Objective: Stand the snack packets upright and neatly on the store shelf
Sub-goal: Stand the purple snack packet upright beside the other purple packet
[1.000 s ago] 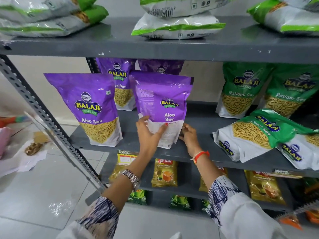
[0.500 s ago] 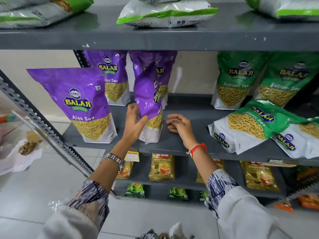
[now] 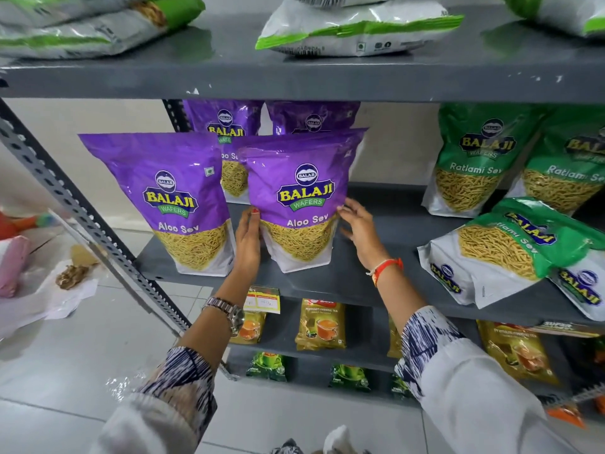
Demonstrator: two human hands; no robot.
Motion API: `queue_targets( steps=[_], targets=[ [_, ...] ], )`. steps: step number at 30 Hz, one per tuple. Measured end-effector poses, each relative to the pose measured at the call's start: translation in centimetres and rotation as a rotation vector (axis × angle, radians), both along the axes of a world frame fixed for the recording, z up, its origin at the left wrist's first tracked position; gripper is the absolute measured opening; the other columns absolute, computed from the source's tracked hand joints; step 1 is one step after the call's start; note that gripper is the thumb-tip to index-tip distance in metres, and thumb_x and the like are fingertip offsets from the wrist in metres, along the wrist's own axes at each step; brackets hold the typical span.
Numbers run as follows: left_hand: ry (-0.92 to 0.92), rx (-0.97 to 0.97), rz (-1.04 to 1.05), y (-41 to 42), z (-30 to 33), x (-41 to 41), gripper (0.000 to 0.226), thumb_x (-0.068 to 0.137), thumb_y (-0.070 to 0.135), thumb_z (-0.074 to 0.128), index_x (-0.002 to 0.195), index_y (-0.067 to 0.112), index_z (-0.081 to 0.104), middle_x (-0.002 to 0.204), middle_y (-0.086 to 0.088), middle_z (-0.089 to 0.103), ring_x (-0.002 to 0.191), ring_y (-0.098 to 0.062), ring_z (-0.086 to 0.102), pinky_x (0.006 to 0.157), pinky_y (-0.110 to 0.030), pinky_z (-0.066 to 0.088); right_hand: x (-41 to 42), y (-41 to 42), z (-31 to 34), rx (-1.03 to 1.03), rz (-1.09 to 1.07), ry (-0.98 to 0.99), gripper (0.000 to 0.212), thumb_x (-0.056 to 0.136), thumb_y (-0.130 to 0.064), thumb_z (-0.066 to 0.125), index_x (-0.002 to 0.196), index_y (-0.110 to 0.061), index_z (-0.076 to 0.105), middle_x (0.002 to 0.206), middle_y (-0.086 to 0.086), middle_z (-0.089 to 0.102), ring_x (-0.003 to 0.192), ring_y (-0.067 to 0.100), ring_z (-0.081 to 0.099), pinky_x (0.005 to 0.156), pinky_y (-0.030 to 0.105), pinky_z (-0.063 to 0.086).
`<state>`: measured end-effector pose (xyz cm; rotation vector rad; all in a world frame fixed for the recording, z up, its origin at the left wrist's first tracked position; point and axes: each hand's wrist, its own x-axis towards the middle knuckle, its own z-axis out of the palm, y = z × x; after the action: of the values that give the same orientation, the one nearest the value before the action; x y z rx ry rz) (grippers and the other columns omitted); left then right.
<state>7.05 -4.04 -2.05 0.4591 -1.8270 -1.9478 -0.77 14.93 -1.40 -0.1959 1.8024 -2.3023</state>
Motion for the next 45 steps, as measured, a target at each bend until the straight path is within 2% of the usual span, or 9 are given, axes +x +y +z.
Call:
queue_targets(
  steps=[3, 6, 8, 15, 20, 33, 36, 40, 45],
  targets=[
    [0.000, 0.031, 0.010, 0.4, -0.2, -0.3, 0.023, 0.096, 0.029, 0.040, 0.110, 0.018, 0.055, 0.120, -0.011, 0.060, 0.108, -0.024, 0.057, 0.096, -0.039, 0.044, 0.2, 0.1, -0.8, -0.041, -0.028, 0.023, 0.019, 0.092, -0.020, 0.054, 0.110, -0.015, 0.057, 0.100, -0.008, 0.066, 0.079, -0.008, 0.067, 0.060, 0.011, 0.052],
    [0.038, 0.058, 0.106, 0.4, -0.1, -0.7, 0.023, 0.094, 0.021, 0.046, 0.077, 0.018, 0.061, 0.078, 0.009, 0.070, 0.073, -0.006, 0.061, 0.074, -0.028, 0.049, 0.5, -0.4, -1.2, -0.024, -0.098, 0.059, 0.010, 0.090, -0.023, 0.058, 0.098, -0.018, 0.059, 0.095, -0.005, 0.068, 0.083, 0.002, 0.068, 0.063, 0.016, 0.052],
    [0.059, 0.040, 0.186, 0.4, -0.2, -1.0, 0.027, 0.092, 0.017, 0.050, 0.068, 0.021, 0.060, 0.058, 0.017, 0.066, 0.060, 0.003, 0.057, 0.065, -0.020, 0.048, 0.7, -0.6, -1.4, -0.008, -0.134, 0.068, 0.010, 0.089, -0.026, 0.060, 0.096, -0.018, 0.060, 0.095, -0.005, 0.069, 0.086, 0.006, 0.068, 0.065, 0.018, 0.053],
    [0.182, 0.055, 0.355, 1.7, -0.2, -0.4, 0.038, 0.093, 0.014, 0.049, 0.055, 0.018, 0.043, 0.053, 0.002, 0.035, 0.045, 0.003, 0.031, 0.046, -0.015, 0.027, 2.5, -0.8, -2.0, -0.024, -0.152, 0.078, 0.011, 0.087, -0.028, 0.062, 0.095, -0.021, 0.062, 0.097, -0.004, 0.071, 0.088, 0.007, 0.070, 0.074, 0.022, 0.059],
    [0.166, 0.139, 0.410, 1.3, -0.3, -0.1, 0.036, 0.093, 0.015, 0.048, 0.057, 0.019, 0.047, 0.058, 0.001, 0.035, 0.058, -0.013, 0.029, 0.054, -0.029, 0.025, 4.3, -1.1, -2.2, -0.027, -0.186, 0.092, 0.002, 0.085, -0.028, 0.064, 0.086, -0.029, 0.064, 0.089, -0.013, 0.072, 0.087, 0.005, 0.070, 0.071, 0.018, 0.057],
    [0.194, 0.130, 0.386, 1.3, -0.3, 0.3, 0.036, 0.094, 0.019, 0.047, 0.058, 0.019, 0.042, 0.058, 0.000, 0.031, 0.057, -0.013, 0.027, 0.054, -0.029, 0.024, 5.2, -1.4, -1.9, -0.031, -0.239, 0.094, 0.004, 0.086, -0.027, 0.063, 0.084, -0.030, 0.062, 0.087, -0.015, 0.070, 0.082, -0.003, 0.069, 0.063, 0.012, 0.054],
    [0.159, 0.134, 0.323, 1.1, -0.7, 0.5, 0.033, 0.095, 0.022, 0.046, 0.062, 0.022, 0.048, 0.054, 0.008, 0.048, 0.052, -0.006, 0.043, 0.053, -0.020, 0.036, 5.3, -1.4, -1.9, -0.034, -0.239, 0.083, 0.003, 0.087, -0.027, 0.063, 0.086, -0.030, 0.062, 0.090, -0.013, 0.069, 0.083, -0.001, 0.069, 0.066, 0.014, 0.056],
    [0.062, 0.169, 0.195, 0.8, -1.7, 0.8, 0.024, 0.094, 0.022, 0.047, 0.073, 0.025, 0.058, 0.073, 0.015, 0.065, 0.070, 0.003, 0.058, 0.069, -0.015, 0.046, 5.3, -1.2, -2.0, -0.037, -0.261, 0.074, 0.001, 0.086, -0.028, 0.063, 0.086, -0.028, 0.063, 0.089, -0.010, 0.071, 0.082, 0.002, 0.070, 0.066, 0.015, 0.056],
    [0.168, 0.058, 0.142, 0.8, -0.6, 2.5, 0.031, 0.090, 0.010, 0.053, 0.059, 0.006, 0.052, 0.043, 0.014, 0.049, 0.045, 0.002, 0.040, 0.048, -0.017, 0.039, 6.4, -0.3, -2.0, -0.068, -0.326, 0.089, 0.005, 0.085, -0.026, 0.065, 0.080, -0.025, 0.065, 0.078, -0.011, 0.074, 0.079, 0.005, 0.071, 0.067, 0.019, 0.057]
  ],
)
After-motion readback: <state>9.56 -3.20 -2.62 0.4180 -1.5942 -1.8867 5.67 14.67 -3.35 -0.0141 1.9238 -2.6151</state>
